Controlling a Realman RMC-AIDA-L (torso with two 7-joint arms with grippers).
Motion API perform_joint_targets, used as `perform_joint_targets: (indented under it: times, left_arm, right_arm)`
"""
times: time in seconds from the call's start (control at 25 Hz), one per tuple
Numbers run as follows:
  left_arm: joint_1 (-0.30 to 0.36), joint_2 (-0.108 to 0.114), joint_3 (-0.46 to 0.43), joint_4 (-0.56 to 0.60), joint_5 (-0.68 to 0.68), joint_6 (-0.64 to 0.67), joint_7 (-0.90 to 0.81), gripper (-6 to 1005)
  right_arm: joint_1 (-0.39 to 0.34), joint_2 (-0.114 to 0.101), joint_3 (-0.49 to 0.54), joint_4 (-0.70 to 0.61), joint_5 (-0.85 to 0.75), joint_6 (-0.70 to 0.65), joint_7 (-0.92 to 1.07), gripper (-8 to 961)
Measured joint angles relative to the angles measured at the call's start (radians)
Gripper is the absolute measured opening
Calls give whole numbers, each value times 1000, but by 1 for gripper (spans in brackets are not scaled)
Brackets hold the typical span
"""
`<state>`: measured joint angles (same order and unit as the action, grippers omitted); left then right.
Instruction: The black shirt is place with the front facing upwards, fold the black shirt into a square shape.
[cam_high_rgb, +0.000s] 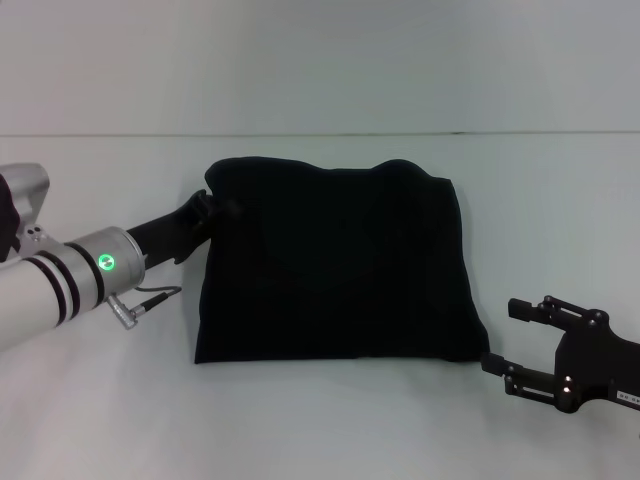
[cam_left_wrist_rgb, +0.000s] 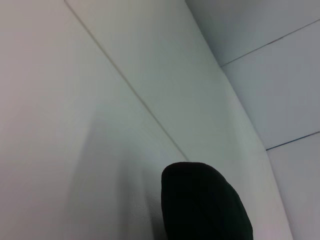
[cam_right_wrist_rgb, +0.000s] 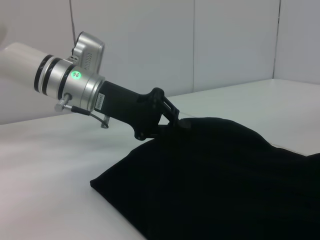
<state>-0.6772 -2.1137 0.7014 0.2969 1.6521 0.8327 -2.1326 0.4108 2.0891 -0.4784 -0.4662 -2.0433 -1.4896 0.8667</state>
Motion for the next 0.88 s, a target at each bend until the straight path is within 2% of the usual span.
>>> perform_joint_targets:
  times: [0.24, 0.32, 0.52, 0.6, 0.72, 0.88]
  left_arm:
    - [-2, 3, 0, 8, -2, 6, 79, 80]
    - [6, 7, -13, 22, -6, 31, 128, 246]
    - [62, 38, -40, 113, -9, 174, 207, 414]
    - [88, 55, -43, 151, -9, 259, 274, 468]
    - [127, 65, -42, 225, 9, 412, 423, 530]
    - [189, 48, -37, 357, 116, 686, 710, 614]
  right_arm:
    - [9, 2, 14, 0, 0, 3, 0, 807]
    - [11, 2, 21, 0, 0, 3, 0, 807]
    - [12, 2, 53, 0, 0, 1, -2, 807]
    - [12, 2, 71, 1, 1, -3, -6, 807]
    - [15, 2, 84, 2, 2, -6, -9, 807]
    - [20, 3, 86, 2, 2, -22, -19, 807]
